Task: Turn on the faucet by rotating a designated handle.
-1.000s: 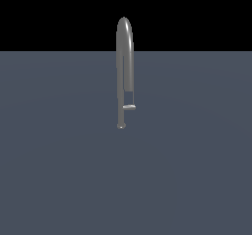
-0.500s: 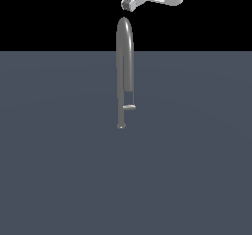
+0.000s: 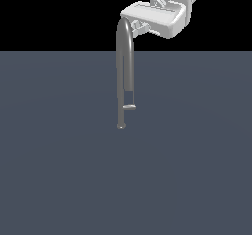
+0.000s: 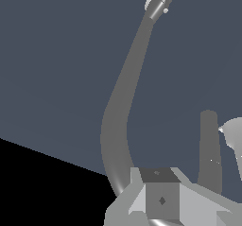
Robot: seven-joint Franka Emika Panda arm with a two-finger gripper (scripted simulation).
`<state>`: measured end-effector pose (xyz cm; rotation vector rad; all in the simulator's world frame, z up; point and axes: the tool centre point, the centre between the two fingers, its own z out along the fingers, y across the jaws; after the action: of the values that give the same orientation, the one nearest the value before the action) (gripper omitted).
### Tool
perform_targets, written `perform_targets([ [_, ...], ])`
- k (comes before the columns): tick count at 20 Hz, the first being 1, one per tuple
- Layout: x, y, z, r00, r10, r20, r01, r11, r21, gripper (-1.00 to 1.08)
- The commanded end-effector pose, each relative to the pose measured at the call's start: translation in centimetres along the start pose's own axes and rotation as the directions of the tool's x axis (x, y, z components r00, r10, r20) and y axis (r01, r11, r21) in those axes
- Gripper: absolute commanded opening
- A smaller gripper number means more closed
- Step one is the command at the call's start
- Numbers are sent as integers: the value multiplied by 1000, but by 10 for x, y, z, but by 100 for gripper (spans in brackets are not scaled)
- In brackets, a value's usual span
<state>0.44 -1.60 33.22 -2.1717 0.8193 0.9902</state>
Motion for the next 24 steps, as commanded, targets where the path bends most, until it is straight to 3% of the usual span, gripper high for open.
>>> perform_targets([
  [1,18,-2,2,998,36,48,-38,999,38,-100],
  [8,71,-4,13,972,131,195,-160,977,139,-100],
  [14,119,-2,29,920,201,335,-282,935,213,-100],
  [24,172,3,59,826,259,500,-435,858,274,-100],
])
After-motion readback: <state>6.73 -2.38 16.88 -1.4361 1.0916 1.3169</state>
